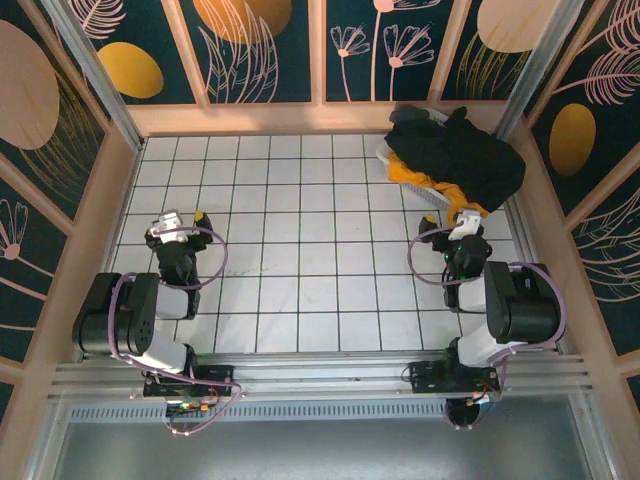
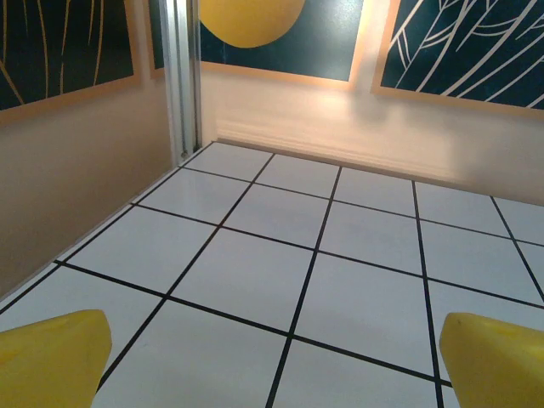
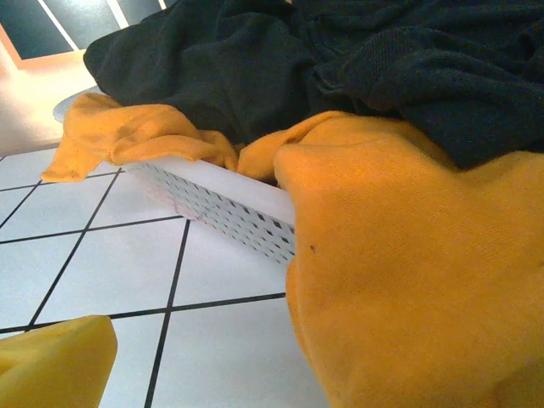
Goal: Fold and stack the t-shirts
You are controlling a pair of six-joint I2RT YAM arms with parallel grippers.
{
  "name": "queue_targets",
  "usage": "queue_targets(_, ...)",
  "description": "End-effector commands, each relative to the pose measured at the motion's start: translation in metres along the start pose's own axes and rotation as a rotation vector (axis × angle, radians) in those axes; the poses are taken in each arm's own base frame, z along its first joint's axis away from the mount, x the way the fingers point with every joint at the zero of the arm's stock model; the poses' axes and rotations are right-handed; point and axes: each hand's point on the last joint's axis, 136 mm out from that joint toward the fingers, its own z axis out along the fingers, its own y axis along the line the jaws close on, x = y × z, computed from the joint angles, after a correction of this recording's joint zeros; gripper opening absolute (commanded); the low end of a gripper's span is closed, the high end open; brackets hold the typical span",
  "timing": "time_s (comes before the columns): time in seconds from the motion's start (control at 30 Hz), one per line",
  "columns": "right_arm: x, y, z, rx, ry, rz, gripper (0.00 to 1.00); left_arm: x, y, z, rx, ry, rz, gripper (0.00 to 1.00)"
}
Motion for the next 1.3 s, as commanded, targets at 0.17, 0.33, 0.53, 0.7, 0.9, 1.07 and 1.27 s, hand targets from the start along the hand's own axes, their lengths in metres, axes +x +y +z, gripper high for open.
queue_targets(0.17, -0.009, 0.002, 0.004, -0.017, -0.023, -0.014, 0.99, -0.003, 0.001, 0.000, -0.011, -0.012, 0.010, 0.99)
queue_targets(0.33, -0.008, 0.002, 0.004, -0.017, -0.022, -0.014, 0.99, -0.003, 0.001, 0.000, -0.011, -0.013, 0.010, 0.99)
queue_targets(0.53, -0.008, 0.002, 0.004, -0.016, -0.021, -0.012, 0.99, -0.003, 0.001, 0.000, -0.011, -0.011, 0.010, 0.99)
queue_targets(0.7, -0.008, 0.002, 0.004, -0.018, -0.022, -0.013, 0.99, -0.003, 0.001, 0.000, -0.011, -0.012, 0.009, 0.99)
queue_targets(0.9, -0.009, 0.002, 0.003, -0.012, -0.026, -0.014, 0.99, -0.003, 0.001, 0.000, -0.011, -0.014, 0.010, 0.99)
queue_targets(1.07, -0.020, -0.004, -0.003, 0.028, -0.061, -0.003, 0.99, -0.007, 0.003, -0.003, -0.022, -0.027, 0.003, 0.99)
queue_targets(1.27, -0.124, 0.003, -0.023, 0.229, -0.145, 0.081, 0.99, -0.075, -0.020, -0.004, -0.037, -0.073, 0.019, 0.99)
